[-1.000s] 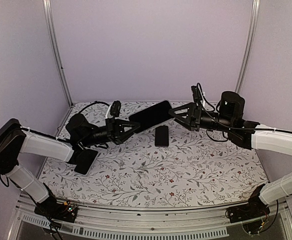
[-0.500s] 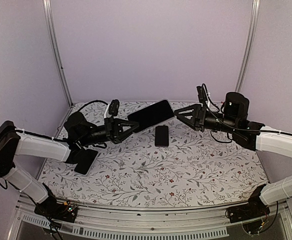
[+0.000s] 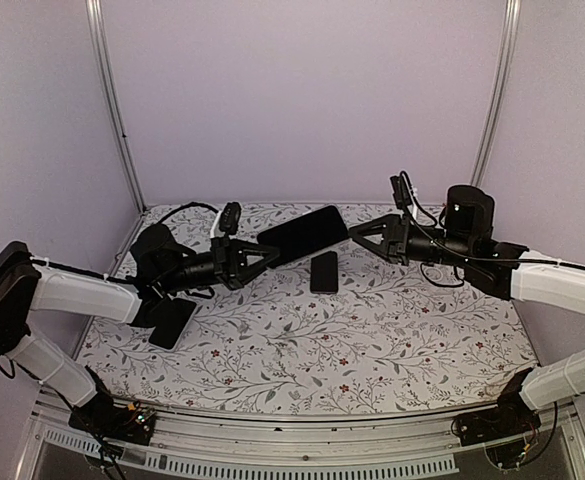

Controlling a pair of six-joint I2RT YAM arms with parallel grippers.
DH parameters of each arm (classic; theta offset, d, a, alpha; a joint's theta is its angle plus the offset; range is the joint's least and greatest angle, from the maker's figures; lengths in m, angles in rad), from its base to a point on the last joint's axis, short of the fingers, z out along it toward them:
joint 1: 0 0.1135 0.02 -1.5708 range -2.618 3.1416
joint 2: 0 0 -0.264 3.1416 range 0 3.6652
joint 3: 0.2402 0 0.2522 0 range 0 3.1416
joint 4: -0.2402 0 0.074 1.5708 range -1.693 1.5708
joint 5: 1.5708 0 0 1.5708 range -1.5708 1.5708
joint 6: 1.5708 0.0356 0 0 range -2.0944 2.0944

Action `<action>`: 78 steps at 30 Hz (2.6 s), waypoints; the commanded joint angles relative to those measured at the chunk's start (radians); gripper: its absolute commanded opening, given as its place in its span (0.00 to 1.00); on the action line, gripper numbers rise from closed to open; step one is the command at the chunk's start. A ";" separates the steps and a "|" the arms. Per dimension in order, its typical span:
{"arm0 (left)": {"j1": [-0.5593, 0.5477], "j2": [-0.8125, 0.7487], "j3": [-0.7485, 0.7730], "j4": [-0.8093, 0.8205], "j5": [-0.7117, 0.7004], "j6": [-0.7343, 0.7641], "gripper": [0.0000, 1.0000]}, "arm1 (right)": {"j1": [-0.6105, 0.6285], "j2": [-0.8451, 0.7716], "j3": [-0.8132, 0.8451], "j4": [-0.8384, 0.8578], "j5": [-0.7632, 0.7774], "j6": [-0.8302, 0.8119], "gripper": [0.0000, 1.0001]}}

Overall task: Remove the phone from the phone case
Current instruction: Remove the top right corner of the phone case from the phone.

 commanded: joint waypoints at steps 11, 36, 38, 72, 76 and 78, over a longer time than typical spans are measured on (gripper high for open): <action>-0.017 -0.066 0.046 0.078 -0.028 0.006 0.00 | -0.002 0.059 0.013 -0.083 0.073 -0.053 0.29; 0.047 -0.189 0.014 0.048 0.023 0.005 0.00 | -0.003 0.134 -0.014 -0.007 0.031 -0.018 0.30; 0.048 -0.196 0.014 0.048 0.030 0.007 0.00 | -0.004 0.138 -0.016 -0.002 0.024 -0.015 0.30; 0.094 -0.178 -0.045 0.360 0.066 -0.178 0.00 | 0.015 0.181 -0.025 0.015 -0.022 -0.016 0.33; 0.095 -0.193 -0.043 0.306 0.066 -0.148 0.00 | 0.014 0.181 -0.022 0.017 -0.023 -0.016 0.33; 0.095 -0.197 -0.046 0.283 0.065 -0.132 0.00 | 0.014 0.176 -0.016 0.019 -0.027 -0.016 0.34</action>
